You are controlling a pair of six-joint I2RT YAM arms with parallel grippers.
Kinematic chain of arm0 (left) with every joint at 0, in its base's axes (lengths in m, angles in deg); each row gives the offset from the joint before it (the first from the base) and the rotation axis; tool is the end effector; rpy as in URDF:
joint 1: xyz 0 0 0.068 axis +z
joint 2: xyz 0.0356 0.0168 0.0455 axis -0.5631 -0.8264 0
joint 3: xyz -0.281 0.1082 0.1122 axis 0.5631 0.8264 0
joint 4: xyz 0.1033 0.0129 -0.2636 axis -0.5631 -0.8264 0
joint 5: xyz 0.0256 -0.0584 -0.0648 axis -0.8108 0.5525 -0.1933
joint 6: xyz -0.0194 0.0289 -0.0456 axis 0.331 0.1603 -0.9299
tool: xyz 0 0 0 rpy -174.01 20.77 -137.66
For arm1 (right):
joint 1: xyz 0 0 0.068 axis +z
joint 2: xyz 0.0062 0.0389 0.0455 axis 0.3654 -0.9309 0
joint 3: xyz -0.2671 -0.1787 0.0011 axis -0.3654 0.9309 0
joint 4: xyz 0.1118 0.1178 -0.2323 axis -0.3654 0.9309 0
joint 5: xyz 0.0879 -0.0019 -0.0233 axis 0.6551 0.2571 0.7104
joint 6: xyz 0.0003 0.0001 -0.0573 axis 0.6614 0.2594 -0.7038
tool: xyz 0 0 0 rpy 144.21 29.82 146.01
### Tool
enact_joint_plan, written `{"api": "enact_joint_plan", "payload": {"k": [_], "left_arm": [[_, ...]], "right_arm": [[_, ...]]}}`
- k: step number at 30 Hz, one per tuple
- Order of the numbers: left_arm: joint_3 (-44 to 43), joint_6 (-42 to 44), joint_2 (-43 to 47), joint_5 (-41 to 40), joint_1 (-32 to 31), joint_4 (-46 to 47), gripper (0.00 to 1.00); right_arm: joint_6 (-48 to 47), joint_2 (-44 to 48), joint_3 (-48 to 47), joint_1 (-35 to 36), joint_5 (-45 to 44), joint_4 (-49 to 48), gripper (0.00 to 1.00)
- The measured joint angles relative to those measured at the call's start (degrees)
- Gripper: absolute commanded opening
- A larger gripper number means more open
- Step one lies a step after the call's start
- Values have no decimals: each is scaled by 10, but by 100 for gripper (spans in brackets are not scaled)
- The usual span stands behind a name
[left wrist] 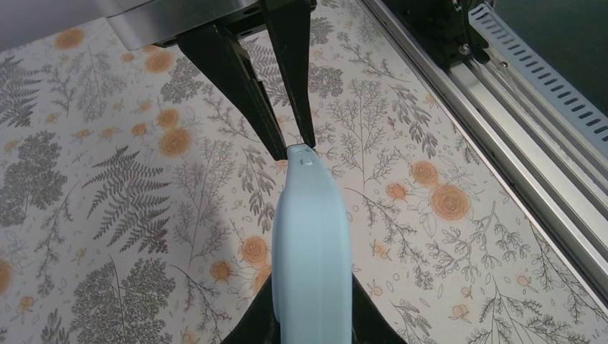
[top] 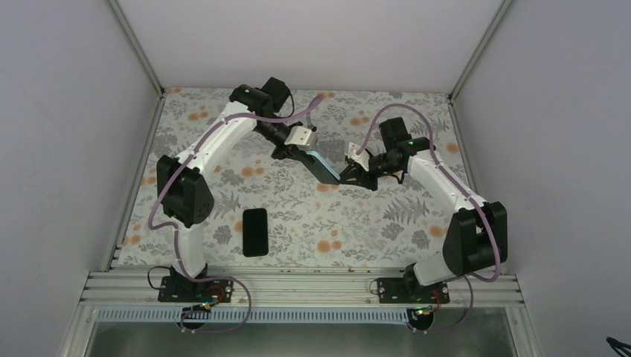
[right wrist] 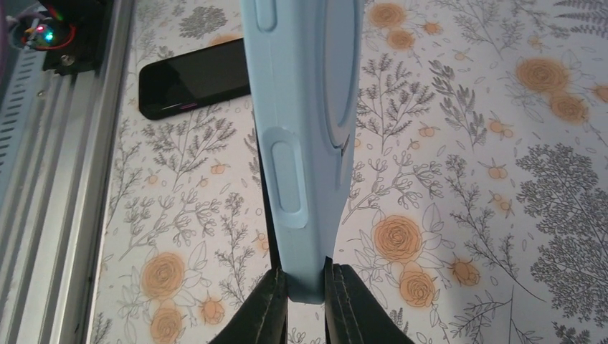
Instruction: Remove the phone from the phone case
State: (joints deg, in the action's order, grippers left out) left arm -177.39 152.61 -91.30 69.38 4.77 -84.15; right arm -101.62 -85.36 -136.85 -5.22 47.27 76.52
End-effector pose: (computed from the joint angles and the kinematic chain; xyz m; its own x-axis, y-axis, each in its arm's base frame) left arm 0.3585 -0.2389 0.3668 0.2926 0.5473 -0.7841 0.9211 -0.3815 0.0774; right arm 0.2838 0.1136 0.3017 -0.1439 -0.6280 -0.7648 -0.9894 0.1073 0.0981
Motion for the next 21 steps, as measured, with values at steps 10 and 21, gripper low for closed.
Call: {"api": "enact_joint_plan", "payload": {"k": [10,21], "left_arm": [[1,2,0,-9,3,21,2],[1,3,0,-19,11,26,2]], "right_arm": [[82,36,36,14,-56,-94,22],[123,37,40,41,-113,-147,28]]}}
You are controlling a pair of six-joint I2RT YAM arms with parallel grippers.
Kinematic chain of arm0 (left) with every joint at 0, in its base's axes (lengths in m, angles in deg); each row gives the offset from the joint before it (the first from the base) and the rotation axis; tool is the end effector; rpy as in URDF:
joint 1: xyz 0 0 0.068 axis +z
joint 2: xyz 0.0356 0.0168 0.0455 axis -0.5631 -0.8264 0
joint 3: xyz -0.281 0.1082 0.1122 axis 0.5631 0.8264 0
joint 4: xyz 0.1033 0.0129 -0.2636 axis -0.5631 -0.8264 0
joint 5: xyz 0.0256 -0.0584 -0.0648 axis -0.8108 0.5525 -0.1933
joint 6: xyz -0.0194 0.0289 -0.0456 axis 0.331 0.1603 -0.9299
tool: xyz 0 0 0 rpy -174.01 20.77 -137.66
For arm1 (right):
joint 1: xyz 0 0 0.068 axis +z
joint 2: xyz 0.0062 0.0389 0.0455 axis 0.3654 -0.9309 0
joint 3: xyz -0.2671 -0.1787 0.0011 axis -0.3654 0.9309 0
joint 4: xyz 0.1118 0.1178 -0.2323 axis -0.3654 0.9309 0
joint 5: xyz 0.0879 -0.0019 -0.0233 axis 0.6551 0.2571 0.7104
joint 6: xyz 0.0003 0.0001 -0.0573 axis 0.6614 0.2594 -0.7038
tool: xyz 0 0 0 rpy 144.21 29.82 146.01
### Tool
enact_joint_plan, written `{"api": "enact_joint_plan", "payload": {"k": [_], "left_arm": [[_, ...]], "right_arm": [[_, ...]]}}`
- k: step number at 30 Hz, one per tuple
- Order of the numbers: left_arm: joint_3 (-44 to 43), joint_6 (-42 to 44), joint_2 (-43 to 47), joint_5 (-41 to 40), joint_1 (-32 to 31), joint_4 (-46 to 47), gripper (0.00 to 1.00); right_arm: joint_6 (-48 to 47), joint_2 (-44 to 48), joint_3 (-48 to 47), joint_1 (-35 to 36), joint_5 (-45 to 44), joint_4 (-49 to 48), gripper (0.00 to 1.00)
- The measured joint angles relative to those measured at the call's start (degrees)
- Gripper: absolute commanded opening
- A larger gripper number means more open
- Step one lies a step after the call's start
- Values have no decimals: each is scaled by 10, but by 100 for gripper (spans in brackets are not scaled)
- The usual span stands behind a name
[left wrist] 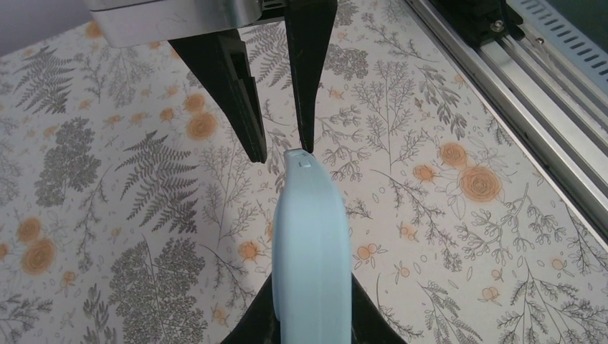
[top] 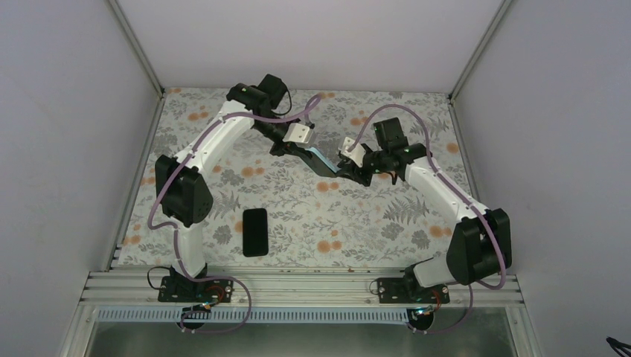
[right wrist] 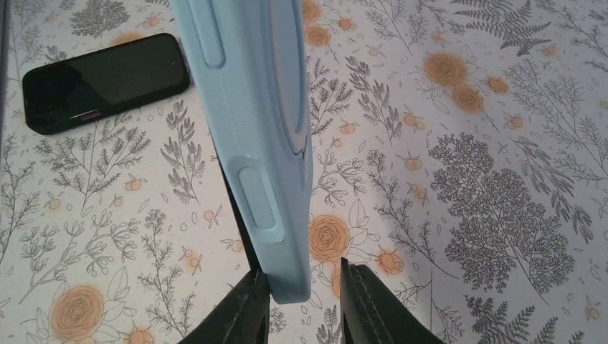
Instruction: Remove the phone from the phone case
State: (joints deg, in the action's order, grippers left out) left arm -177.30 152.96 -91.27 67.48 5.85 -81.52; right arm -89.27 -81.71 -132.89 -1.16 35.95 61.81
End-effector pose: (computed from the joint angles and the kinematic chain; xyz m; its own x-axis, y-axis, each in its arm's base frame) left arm 0.3673 -0.2335 0.3667 0.3256 0.5584 -0.7630 0.9236 -0.3606 0.1303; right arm 0.2823 0.1298 0.3054 -0.1483 -0.6508 -0.7446 -0.9622 0.2688 -0.0434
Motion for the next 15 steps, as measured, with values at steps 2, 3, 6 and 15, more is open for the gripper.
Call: {"api": "enact_joint_plan", "payload": {"k": [2,3,6,15], "left_arm": [[0,0,0,-3,0,1,2],[0,0,0,-3,1,1,2],[0,0,0,-7,1,3,2],[0,0,0,-8,2,10,2]], "right_arm": [[7,0,2,4,-9,-10,29],[9,0,4,5,-12,-14,29],[17,0,9,12,-27,-27,29],[40,4,28,35,-94,-81,32]]}}
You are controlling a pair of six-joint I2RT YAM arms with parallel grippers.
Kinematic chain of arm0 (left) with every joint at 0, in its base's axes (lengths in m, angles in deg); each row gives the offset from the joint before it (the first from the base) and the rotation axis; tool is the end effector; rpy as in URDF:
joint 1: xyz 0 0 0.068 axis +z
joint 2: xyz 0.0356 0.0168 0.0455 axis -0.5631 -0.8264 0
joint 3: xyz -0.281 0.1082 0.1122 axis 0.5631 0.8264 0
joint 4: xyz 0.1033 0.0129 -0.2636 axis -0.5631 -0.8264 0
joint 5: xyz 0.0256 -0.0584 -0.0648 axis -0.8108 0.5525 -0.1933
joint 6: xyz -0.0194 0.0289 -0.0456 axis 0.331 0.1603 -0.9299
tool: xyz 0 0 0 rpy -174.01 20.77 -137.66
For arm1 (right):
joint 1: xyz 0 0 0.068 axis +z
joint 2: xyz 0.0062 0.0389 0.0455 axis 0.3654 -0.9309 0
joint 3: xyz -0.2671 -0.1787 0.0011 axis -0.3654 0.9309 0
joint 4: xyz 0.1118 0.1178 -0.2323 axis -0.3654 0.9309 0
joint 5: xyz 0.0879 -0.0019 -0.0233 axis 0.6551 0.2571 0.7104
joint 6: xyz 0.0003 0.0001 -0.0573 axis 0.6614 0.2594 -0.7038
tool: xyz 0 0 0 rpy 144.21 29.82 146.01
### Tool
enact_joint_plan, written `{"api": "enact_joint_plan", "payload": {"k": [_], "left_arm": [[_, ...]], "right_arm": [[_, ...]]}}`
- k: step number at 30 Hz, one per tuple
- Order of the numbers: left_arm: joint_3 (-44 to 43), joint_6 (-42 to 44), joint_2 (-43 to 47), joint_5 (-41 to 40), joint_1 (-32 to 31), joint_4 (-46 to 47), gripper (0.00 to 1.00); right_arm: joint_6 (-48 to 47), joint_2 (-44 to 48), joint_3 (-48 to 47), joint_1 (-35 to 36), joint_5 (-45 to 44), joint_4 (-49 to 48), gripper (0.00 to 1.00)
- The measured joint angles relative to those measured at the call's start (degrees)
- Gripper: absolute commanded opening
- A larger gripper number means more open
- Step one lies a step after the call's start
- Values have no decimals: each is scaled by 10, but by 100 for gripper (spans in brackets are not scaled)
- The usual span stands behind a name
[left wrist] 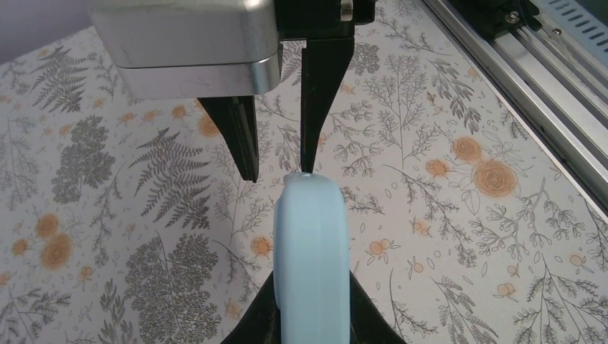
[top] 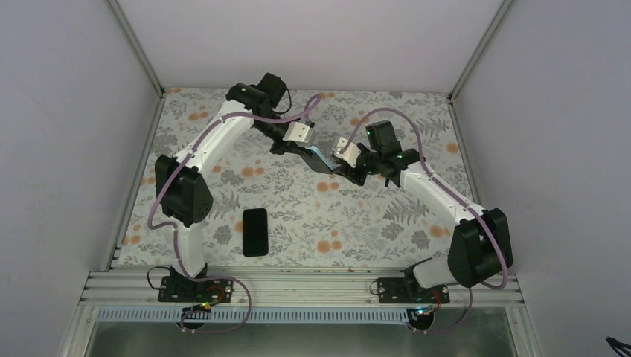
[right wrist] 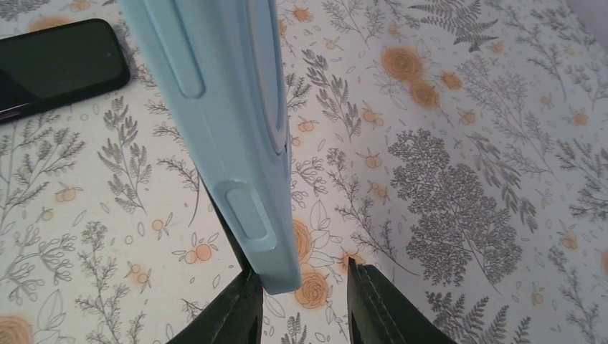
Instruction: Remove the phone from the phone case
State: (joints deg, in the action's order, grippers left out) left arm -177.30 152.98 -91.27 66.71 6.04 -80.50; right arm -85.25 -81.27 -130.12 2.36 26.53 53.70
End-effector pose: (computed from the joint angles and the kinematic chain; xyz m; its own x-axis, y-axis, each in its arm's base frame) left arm 0.3699 -0.2328 0.3669 0.3385 0.5628 -0.7541 0.9229 -0.3547 0.1496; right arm 0.2825 0.1444 0.2979 -0.1368 -0.6844 -0.7161 -0.9264 0.3444 -0.1522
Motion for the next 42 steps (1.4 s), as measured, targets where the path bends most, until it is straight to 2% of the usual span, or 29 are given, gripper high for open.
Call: {"api": "enact_joint_plan", "payload": {"k": [15,28,35,39,42], "left_arm": [[0,-2,0,5,9,35,2],[-24,-15,0,43,27,26,2],[-25,-20,0,66,32,7,2],[-25,-20,0,91,45,-4,2],[-26,-20,0,117,59,-10,2]], "right_arm": [[41,10,19,7,-76,-77,29],[57,10,19,23,-96,-141,34],[68,8,12,23,-44,-133,33],[75,-9,-16,11,14,-109,33],[79,-30,-49,-8,82,-87,25]]}}
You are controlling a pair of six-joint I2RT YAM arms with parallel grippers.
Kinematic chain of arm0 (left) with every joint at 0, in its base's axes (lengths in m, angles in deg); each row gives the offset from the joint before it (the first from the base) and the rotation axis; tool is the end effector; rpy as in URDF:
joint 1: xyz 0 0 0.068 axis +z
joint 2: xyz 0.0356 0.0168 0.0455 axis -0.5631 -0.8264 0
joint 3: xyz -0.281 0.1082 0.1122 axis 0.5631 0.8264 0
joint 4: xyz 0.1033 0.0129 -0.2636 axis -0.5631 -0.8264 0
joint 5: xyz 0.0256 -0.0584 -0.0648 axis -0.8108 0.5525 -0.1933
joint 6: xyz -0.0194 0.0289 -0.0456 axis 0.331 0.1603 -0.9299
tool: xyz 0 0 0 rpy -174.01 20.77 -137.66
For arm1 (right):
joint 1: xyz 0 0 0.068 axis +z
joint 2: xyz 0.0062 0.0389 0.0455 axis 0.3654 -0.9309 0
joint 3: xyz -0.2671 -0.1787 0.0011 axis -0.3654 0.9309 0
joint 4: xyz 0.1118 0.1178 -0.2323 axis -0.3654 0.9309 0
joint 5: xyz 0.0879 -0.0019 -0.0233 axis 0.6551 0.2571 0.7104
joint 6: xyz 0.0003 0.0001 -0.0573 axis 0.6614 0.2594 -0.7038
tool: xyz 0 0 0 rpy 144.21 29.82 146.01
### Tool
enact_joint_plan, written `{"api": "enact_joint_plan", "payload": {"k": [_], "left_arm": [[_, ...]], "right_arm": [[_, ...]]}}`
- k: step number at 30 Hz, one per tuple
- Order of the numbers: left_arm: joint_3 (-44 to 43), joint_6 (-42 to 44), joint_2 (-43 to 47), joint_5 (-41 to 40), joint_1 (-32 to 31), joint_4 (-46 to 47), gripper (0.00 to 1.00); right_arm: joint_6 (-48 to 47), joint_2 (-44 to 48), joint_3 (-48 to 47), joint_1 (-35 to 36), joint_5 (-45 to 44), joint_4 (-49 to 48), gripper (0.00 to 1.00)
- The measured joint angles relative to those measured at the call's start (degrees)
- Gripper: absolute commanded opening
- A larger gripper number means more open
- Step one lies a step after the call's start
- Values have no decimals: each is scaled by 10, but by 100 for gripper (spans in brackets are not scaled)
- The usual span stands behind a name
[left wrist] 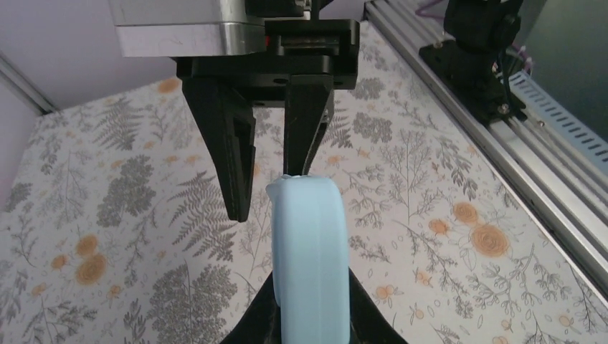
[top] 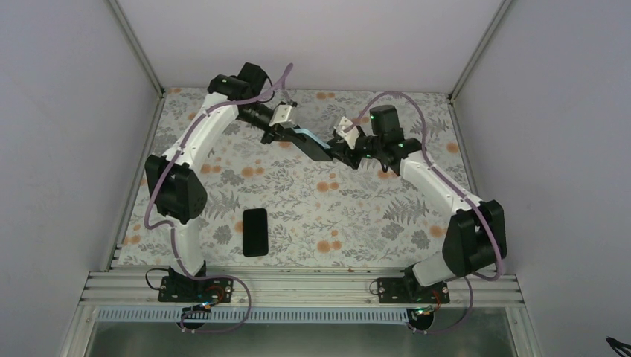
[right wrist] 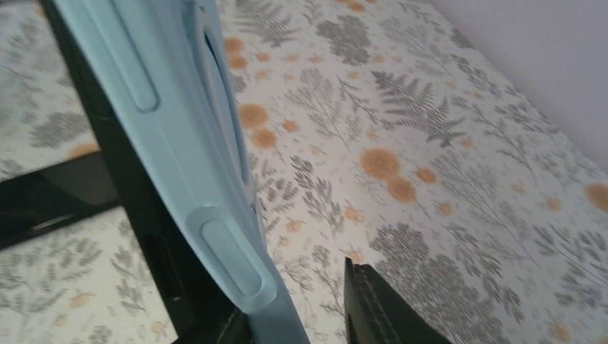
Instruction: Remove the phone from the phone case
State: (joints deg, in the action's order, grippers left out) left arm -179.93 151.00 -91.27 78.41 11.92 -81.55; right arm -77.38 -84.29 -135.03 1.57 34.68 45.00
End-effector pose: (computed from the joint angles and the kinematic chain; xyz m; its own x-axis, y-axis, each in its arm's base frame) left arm 0.3877 -0.1972 0.3863 0.2380 0.4324 -0.8697 0.9539 -0.2727 0.1255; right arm 0.3097 0.1567 0.3254 -0.1085 -0.5168 -0.8492 -0.9242 0.3671 -0.1053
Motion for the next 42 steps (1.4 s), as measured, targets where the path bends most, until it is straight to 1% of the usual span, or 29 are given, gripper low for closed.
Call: {"api": "enact_joint_plan", "payload": {"k": [2,4,6,10,14,21,22,24,26,27,28,30,33,36,38,42], "left_arm": [[-5,0,-1,15,7,-3,2],[-20,-2,-9,30,14,-11,2],[-46,-12,-26,45,17,-25,2],[-108,-38,-68,77,20,-52,2],[-158,-56,-106,103,21,-82,2],[-286,-110,-185,110,21,-127,3],[-294,-120,-190,111,21,-127,6],[-298,-138,-195,112,21,-125,18],[-293,-162,-192,105,19,-109,23],[-286,-175,-188,98,18,-84,28],[-279,-187,-185,94,18,-66,37],[-268,-210,-180,76,17,-26,47],[-254,-237,-174,40,14,25,74],[-210,-256,-150,-16,14,85,94],[-169,-261,-124,-44,16,119,100],[-99,-270,-64,-81,23,171,100]], "right_arm": [[0,-10,-18,-8,37,14,18],[0,-21,-42,-14,76,33,13],[-1,-24,-60,-17,99,48,10],[-4,-30,-95,-30,114,94,5],[-6,-38,-124,-38,123,141,3],[-26,-85,-193,-57,137,216,3],[-27,-88,-199,-59,137,223,3],[-26,-89,-202,-60,137,229,3],[-19,-89,-202,-62,138,231,3],[-9,-89,-202,-62,144,237,3],[3,-89,-201,-62,146,237,3],[27,-84,-193,-62,149,223,3],[59,-62,-167,-54,139,201,3],[79,-40,-156,-42,129,205,3],[85,-31,-154,-37,118,207,3],[94,-23,-152,-35,107,200,3]]}}
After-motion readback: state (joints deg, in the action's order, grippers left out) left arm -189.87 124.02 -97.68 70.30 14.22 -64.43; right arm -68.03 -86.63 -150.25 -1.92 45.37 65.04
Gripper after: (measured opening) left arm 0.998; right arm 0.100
